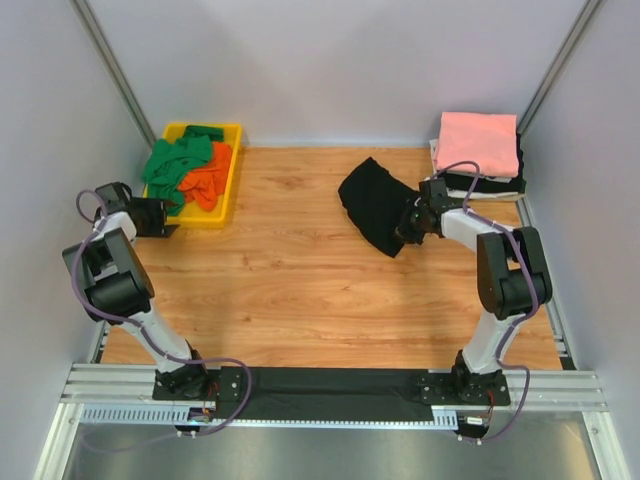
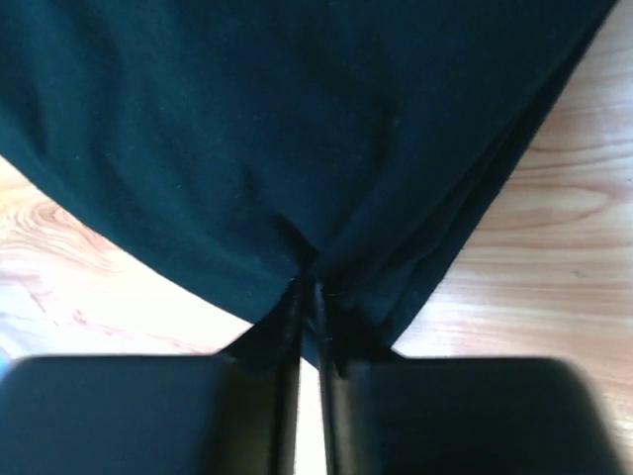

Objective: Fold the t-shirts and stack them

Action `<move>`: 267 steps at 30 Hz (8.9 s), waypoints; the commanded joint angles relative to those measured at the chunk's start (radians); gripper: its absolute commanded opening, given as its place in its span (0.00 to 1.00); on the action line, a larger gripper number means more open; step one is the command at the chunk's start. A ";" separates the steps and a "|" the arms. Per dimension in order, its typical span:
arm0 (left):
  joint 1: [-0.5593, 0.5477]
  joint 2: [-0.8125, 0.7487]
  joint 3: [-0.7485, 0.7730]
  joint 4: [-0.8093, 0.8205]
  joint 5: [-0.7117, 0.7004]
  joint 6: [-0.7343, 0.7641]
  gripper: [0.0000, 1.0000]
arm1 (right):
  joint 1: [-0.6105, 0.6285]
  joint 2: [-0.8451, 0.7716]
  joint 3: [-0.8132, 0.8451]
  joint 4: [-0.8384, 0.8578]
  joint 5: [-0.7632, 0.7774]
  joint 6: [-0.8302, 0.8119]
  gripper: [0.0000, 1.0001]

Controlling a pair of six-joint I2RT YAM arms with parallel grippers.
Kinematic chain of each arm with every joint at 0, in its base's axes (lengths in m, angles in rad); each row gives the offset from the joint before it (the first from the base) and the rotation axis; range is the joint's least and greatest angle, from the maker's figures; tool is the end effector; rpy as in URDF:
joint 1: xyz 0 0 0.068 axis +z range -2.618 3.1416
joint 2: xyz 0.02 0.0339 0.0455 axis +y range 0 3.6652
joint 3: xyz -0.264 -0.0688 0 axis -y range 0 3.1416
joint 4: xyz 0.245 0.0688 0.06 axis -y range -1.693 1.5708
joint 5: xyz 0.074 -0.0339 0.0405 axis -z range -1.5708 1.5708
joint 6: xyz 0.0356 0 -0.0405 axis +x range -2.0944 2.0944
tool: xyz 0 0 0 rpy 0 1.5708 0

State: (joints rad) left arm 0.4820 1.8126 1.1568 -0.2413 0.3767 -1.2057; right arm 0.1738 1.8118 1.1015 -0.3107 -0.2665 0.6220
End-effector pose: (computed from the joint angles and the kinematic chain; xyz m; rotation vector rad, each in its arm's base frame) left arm 0.3435 0.1649 0.1843 -1.7824 1.8118 -0.7665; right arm 0.3574 0.0723 0.1632 0.4947 2.6244 0.6214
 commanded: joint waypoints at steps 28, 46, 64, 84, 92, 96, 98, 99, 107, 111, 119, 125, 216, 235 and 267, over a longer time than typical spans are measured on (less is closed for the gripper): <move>-0.072 -0.753 -0.052 -0.475 0.050 0.642 0.60 | 0.211 -0.140 0.491 -0.610 0.413 -0.007 0.26; -0.223 -0.783 -0.278 -0.558 -0.042 0.814 0.57 | 0.917 -0.307 0.147 -0.582 0.606 0.175 0.67; -0.358 -0.819 -0.305 -0.569 -0.085 0.723 0.56 | 1.047 0.125 0.334 -0.501 0.638 0.075 0.44; -0.883 -0.566 -0.322 -0.291 -0.228 0.525 0.58 | 0.653 -0.620 0.094 -0.551 0.572 -0.057 0.00; -1.023 -0.268 -0.237 -0.245 -0.312 0.477 0.59 | 0.524 -0.730 -0.063 -0.522 0.512 -0.077 0.00; -1.046 -0.225 -0.223 -0.242 -0.352 0.454 0.32 | 0.498 -0.736 -0.080 -0.521 0.504 -0.091 0.00; -1.046 -0.243 -0.227 -0.243 -0.369 0.445 0.12 | 0.480 -0.741 -0.083 -0.522 0.498 -0.099 0.00; -1.046 -0.271 -0.227 -0.251 -0.375 0.442 0.00 | 0.474 -0.744 -0.086 -0.522 0.495 -0.099 0.00; -0.999 -0.496 -0.004 -0.489 -0.556 0.586 0.00 | 0.334 -0.746 0.128 -0.618 0.472 -0.159 0.00; -0.889 -0.585 0.236 -0.697 -0.506 0.664 0.00 | 0.218 -0.738 0.332 -0.731 0.467 -0.192 0.00; -0.807 -0.685 0.533 -0.852 -0.467 0.848 0.00 | 0.178 -0.838 0.486 -0.875 0.593 -0.197 0.00; -0.807 -0.811 0.570 -0.834 -0.433 0.942 0.00 | 0.179 -0.927 0.523 -0.952 0.638 -0.166 0.00; -0.642 -0.337 -0.407 -0.185 -0.519 0.396 0.51 | 0.374 -0.491 -0.261 -0.400 0.306 -0.071 0.70; -0.629 -0.516 -0.375 -0.296 -0.552 0.396 0.00 | 0.264 -0.575 -0.315 -0.392 0.282 -0.058 0.66; -0.594 -0.610 -0.335 -0.365 -0.507 0.433 0.00 | 0.190 -0.597 -0.566 -0.191 0.089 0.070 0.44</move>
State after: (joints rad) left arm -0.1169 1.2209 0.8124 -0.6102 -0.1387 -0.7940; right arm 0.3523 1.1809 0.5228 -0.5682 -0.1661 0.6785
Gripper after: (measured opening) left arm 0.008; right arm 0.458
